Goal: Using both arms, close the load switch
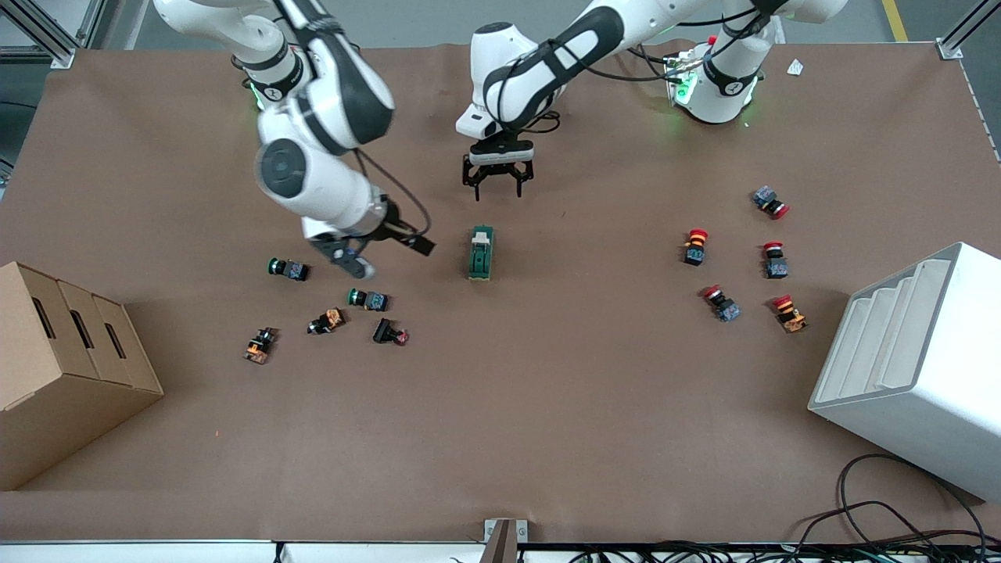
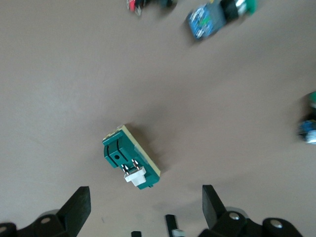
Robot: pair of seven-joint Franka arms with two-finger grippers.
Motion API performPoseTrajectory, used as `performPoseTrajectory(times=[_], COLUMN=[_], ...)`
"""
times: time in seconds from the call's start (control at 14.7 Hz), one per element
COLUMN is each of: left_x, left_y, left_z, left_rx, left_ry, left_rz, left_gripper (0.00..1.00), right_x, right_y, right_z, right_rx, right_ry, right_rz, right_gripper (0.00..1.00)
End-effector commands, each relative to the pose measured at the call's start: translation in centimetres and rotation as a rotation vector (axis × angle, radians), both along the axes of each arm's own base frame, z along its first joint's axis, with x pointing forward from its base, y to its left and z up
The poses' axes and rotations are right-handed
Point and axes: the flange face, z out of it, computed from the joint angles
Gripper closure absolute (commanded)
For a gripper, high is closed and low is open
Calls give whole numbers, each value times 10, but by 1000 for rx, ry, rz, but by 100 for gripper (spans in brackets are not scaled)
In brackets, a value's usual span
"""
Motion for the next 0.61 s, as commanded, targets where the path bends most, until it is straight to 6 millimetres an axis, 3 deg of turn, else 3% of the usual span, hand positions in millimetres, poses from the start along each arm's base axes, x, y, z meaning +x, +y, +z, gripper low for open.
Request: performPoseTrajectory(times=[0.0, 0.2, 0.55], left_x=[0, 1, -4], left_y=[-14, -12, -19], left_z=[-13, -42, -86], left_rx=[27, 67, 42], left_ry=[-94, -190, -367], left_rz=[-39, -44, -56], left_gripper=[1, 1, 1], right_x=[-20, -33, -62], right_y=[27, 54, 93], right_z=[-44, -86, -131], right_rx=[3, -10, 16], right_ry=[1, -42, -109], right_rz=[-41, -65, -130], right_gripper=[0, 0, 0])
